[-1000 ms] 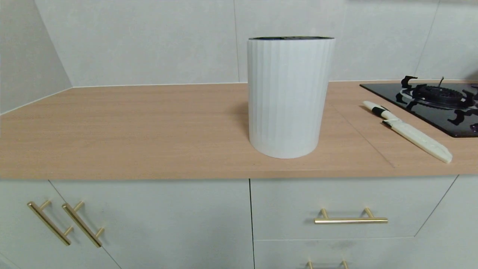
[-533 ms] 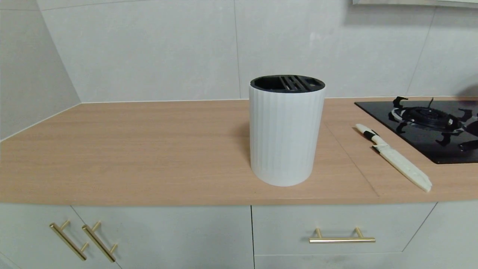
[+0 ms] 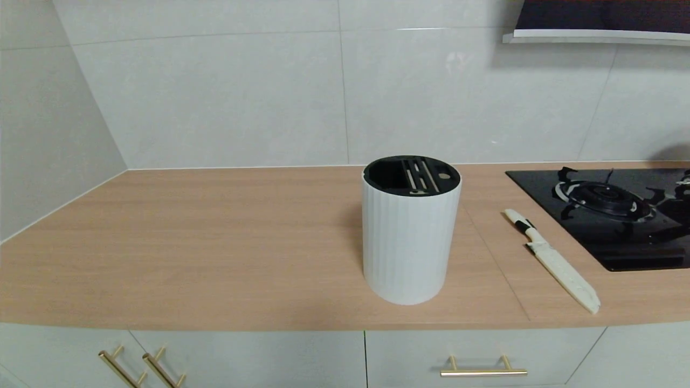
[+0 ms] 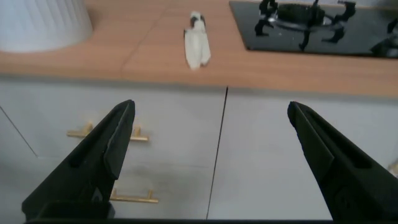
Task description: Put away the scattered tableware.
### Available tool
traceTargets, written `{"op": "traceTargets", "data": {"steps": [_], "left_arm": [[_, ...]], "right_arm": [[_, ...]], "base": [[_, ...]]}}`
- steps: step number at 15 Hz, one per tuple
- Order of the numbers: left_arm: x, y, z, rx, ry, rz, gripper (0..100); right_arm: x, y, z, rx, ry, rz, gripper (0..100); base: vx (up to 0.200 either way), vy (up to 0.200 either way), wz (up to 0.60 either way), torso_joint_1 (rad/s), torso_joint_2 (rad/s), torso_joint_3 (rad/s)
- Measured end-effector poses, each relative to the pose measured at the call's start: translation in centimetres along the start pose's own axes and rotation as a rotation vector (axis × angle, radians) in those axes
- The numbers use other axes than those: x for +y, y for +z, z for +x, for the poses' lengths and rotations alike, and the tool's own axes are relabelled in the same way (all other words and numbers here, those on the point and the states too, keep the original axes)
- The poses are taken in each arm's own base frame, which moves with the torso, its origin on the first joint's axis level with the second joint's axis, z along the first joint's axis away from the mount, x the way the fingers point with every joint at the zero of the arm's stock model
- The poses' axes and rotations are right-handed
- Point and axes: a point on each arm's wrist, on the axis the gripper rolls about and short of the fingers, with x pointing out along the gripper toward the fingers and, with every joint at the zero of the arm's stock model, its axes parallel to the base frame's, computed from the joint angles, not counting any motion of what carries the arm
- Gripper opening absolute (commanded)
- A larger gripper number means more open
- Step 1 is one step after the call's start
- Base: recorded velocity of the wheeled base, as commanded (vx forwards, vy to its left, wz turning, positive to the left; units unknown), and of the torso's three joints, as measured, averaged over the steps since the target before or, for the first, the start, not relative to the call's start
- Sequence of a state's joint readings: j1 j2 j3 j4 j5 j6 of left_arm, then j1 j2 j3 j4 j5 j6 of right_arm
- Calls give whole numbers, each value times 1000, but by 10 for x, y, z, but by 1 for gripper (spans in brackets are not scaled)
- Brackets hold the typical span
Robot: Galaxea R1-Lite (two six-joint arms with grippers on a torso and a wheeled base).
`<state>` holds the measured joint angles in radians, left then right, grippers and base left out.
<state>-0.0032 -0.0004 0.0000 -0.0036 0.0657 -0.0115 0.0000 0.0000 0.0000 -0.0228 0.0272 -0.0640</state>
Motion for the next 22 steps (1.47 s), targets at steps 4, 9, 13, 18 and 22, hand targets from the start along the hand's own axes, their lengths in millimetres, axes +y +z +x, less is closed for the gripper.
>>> {"op": "traceTargets", "data": {"steps": [4, 9, 13, 18, 22], "left_arm": [[0, 0, 0, 0, 0, 1, 100], [0, 0, 0, -1, 0, 1, 100], [0, 0, 0, -1, 0, 0, 100], [0, 0, 0, 0, 0, 0, 100], [0, 0, 0, 1, 0, 0, 100]], "right_arm": [[0, 0, 0, 0, 0, 0, 100], [0, 0, 0, 0, 0, 0, 100], [0, 0, 0, -1, 0, 0, 100], [0, 0, 0, 0, 0, -1, 100], [0, 0, 0, 2, 3, -10, 100]], "base": [[0, 0, 0, 244, -526, -290], [0, 0, 0, 264, -567, -304], [0, 0, 0, 272, -576, -306], [0, 0, 0, 71, -139, -76], [0, 0, 0, 0, 0, 0]]}}
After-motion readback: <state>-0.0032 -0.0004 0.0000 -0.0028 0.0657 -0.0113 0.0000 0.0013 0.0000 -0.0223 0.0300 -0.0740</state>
